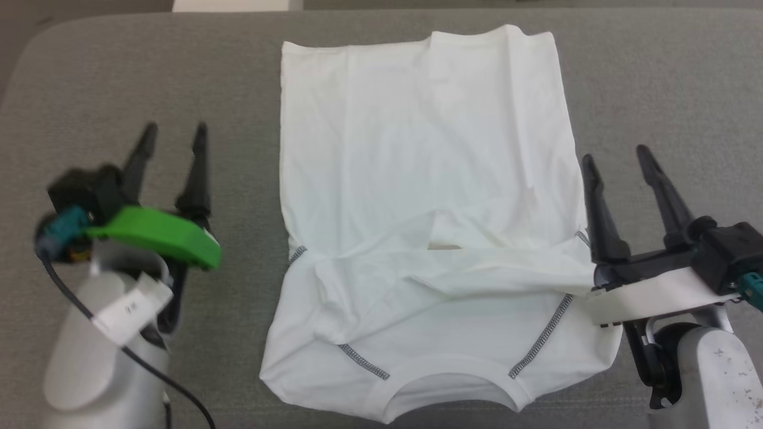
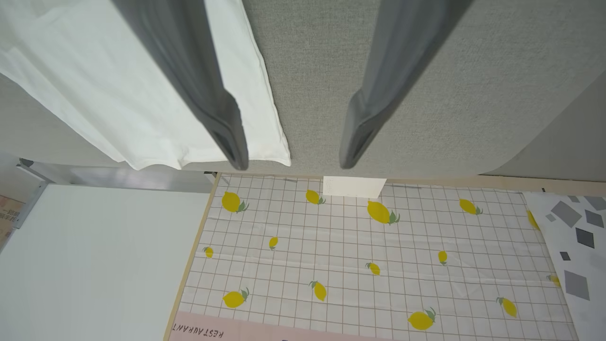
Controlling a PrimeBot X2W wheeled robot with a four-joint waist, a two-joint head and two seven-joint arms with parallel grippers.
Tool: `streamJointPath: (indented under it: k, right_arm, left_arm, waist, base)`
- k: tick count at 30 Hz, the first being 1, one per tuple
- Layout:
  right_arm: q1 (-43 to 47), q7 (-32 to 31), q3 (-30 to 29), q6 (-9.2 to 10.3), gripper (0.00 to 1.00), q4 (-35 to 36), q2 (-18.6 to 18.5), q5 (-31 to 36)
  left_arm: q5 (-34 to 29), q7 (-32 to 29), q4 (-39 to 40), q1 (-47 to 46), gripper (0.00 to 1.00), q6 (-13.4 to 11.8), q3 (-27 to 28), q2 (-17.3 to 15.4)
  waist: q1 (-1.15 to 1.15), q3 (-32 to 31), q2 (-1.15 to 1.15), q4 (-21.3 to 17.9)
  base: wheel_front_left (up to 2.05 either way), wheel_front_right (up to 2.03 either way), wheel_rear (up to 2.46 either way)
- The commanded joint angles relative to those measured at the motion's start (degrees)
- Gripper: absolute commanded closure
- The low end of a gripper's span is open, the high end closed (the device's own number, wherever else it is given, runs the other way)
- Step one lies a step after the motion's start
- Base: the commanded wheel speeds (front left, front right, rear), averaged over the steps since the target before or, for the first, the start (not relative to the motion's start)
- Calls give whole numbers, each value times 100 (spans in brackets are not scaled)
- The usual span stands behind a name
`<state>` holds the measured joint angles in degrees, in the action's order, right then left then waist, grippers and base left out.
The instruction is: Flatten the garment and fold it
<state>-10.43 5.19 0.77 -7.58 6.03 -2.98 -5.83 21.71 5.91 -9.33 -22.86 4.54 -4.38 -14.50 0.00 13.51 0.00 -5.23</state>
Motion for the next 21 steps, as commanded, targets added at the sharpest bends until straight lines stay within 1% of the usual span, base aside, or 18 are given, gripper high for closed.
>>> streamJointPath:
  k: [1,6,10,14,17,21]
  right_arm:
    - [31,89,-66,9,0,-25,9,17]
    - [-53,222,-166,9,0,-174,9,-3]
    - [-191,265,-98,9,0,-299,10,-46]
    - [-368,424,-66,9,0,-365,10,-243]
    - [-471,556,-24,9,0,-449,10,-421]
    - [-573,713,74,9,0,-578,10,-650]
  left_arm:
    - [-142,-113,-77,-266,0,25,24,-155]
    - [-139,-554,-344,-1095,0,39,69,-429]
    - [40,-1067,-601,-1819,0,65,147,-589]
    - [148,-1813,-789,-2555,0,134,73,-874]
    - [231,-2506,-947,-3084,0,170,3,-1114]
    - [241,-3293,-1121,-3663,0,93,-33,-1341]
  waist:
    - [0,350,0,-334]
    - [0,794,0,-677]
    - [0,1221,0,-969]
    - [0,1646,0,-1266]
    - [0,1924,0,-1479]
    - [0,2206,0,-1724]
  base:
    - [0,0,0]
    - [0,0,0]
    - [0,0,0]
    - [0,0,0]
    - [0,0,0]
    - [0,0,0]
